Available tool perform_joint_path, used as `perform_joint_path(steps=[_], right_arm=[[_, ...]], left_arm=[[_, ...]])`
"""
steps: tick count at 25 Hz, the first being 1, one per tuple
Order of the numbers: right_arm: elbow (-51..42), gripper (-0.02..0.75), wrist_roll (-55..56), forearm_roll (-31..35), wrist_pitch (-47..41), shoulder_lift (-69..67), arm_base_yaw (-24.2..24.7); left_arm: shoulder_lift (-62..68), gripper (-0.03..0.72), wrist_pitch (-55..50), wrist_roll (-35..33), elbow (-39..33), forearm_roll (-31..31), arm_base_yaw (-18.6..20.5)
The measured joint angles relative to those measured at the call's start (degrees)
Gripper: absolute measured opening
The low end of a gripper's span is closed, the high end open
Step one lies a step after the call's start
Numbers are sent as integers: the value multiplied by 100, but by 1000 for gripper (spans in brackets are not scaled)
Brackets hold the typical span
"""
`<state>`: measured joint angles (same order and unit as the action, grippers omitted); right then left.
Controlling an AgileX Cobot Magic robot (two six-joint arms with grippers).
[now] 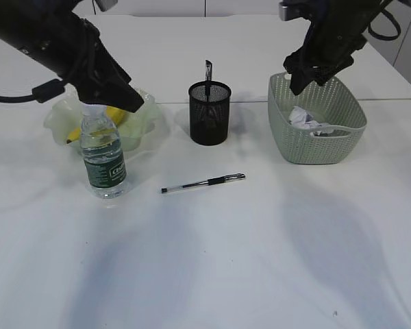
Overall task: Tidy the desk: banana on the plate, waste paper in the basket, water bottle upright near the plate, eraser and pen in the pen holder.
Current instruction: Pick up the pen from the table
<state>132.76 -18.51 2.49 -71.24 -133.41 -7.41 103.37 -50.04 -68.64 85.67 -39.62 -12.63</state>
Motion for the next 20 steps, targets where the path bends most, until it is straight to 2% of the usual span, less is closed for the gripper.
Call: perform_joint_path(steps=[11, 20], right_arm=[[0, 444, -480, -81, 0, 0, 0], [0, 445, -877, -61, 0, 0, 0]], left_arm=[[771, 475, 93, 145, 534, 73, -565], [1508, 475, 433, 145, 768, 73, -656]])
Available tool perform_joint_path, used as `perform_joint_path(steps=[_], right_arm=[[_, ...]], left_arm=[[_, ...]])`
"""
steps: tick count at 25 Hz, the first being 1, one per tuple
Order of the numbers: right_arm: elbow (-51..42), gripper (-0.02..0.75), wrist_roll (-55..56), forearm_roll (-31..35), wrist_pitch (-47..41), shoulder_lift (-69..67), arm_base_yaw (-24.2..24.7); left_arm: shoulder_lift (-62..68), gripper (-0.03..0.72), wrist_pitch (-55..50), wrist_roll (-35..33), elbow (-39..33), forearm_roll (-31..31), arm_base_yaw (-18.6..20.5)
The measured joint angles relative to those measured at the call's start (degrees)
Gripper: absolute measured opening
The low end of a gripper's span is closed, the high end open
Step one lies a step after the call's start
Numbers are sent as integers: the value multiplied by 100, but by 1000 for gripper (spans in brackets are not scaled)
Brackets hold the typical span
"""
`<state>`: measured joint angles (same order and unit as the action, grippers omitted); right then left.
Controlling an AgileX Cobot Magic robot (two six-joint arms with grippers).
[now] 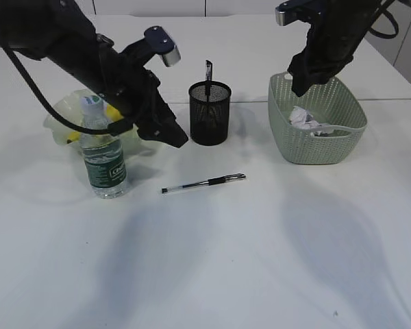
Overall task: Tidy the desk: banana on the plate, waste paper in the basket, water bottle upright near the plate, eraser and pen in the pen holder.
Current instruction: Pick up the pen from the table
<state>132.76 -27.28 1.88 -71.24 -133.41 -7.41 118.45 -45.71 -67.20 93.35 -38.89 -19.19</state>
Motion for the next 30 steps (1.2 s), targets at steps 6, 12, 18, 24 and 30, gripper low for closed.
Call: perform_joint_path(steps=[6, 12, 18, 24, 30], right_arm=[[0, 445, -303, 96, 0, 0, 0], [0, 445, -448, 110, 0, 0, 0], [0, 445, -474, 129, 0, 0, 0], [0, 442, -495, 251, 0, 0, 0], [0, 442, -534, 364, 0, 0, 0]], left_arm=[[348, 475, 179, 10, 0, 0, 0], [611, 475, 279, 4, 0, 56, 0], [845, 475, 287, 13, 0, 93, -42], [986, 475, 205, 17, 0, 119, -80], [986, 471, 143, 17, 2, 128, -137]])
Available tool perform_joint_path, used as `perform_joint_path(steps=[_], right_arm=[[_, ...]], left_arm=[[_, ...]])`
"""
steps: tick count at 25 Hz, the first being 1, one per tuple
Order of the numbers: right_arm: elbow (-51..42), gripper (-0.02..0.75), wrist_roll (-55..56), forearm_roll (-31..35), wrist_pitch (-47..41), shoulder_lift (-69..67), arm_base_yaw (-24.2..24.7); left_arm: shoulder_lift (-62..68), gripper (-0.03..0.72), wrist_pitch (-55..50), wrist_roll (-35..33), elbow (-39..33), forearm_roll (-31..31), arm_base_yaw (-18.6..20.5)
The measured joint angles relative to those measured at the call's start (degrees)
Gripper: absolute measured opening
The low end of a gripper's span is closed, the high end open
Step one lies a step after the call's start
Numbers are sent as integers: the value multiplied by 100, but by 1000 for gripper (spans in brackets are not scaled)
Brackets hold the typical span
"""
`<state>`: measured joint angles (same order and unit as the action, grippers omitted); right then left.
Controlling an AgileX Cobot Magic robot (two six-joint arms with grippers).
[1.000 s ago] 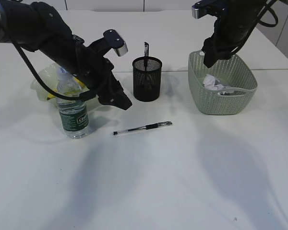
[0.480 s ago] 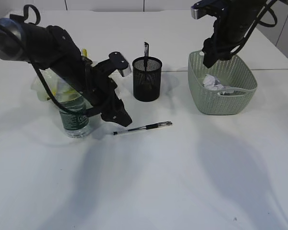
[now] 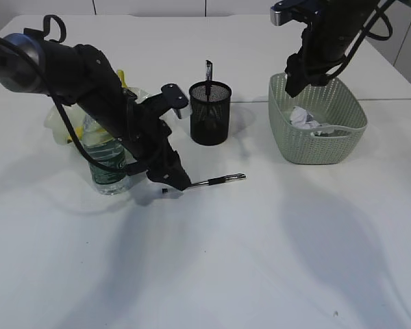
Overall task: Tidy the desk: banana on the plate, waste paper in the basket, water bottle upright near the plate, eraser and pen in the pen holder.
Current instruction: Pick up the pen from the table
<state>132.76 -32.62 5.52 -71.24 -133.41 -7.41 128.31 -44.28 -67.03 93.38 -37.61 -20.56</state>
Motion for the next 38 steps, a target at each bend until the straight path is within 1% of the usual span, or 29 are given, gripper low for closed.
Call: perform_joint_path(steps=[8, 13, 16, 29, 34, 38], right_arm=[[0, 442, -22, 0, 0, 2, 0], [0, 442, -22, 0, 0, 2, 0], [0, 442, -22, 10, 0, 2, 0], [0, 442, -22, 32, 0, 2, 0], [0, 442, -22, 56, 0, 2, 0], [0, 442, -22, 63, 0, 2, 0]], left_arm=[[0, 464, -163, 0, 10, 78, -218], [0, 456, -163, 0, 10, 385, -323], [0, 454, -142, 9, 10, 478, -327], [0, 449, 4, 9, 10, 544, -349], [0, 446, 17, 9, 10, 726, -349], [0, 445, 64, 9, 10, 757, -349]])
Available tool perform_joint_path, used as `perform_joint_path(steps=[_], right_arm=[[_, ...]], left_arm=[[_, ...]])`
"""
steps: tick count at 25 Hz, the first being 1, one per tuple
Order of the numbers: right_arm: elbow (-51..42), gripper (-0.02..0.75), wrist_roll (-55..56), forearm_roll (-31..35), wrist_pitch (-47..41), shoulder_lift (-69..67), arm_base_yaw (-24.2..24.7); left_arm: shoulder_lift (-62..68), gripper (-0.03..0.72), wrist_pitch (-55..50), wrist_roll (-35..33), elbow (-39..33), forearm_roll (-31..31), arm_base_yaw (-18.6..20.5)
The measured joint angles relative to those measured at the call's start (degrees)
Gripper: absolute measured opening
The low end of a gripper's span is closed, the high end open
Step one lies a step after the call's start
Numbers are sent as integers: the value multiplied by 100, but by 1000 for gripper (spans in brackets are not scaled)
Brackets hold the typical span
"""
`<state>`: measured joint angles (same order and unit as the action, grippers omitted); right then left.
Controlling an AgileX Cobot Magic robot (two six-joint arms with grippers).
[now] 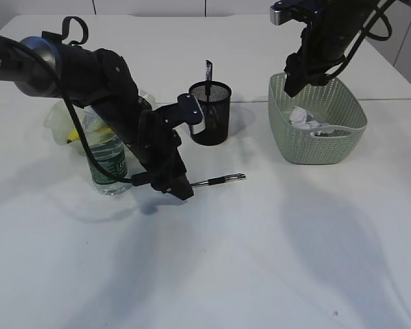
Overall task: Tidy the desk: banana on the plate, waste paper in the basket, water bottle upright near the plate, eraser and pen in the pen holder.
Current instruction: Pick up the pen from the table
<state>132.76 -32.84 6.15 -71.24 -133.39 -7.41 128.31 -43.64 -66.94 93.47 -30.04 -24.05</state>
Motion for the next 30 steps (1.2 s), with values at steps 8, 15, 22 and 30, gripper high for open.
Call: perform_joint_path(steps=[8, 15, 22, 30], right_arm=[[0, 442, 0, 6, 0, 0, 0], [0, 442, 0, 6, 0, 0, 0], [0, 442, 0, 6, 0, 0, 0], [0, 442, 0, 6, 0, 0, 0]], left_arm=[[118, 444, 122, 0, 0, 12, 0], [155, 444, 252, 0, 0, 12, 0], [227, 440, 265, 0, 0, 12, 0], [288, 430, 265, 0, 12, 12, 0]])
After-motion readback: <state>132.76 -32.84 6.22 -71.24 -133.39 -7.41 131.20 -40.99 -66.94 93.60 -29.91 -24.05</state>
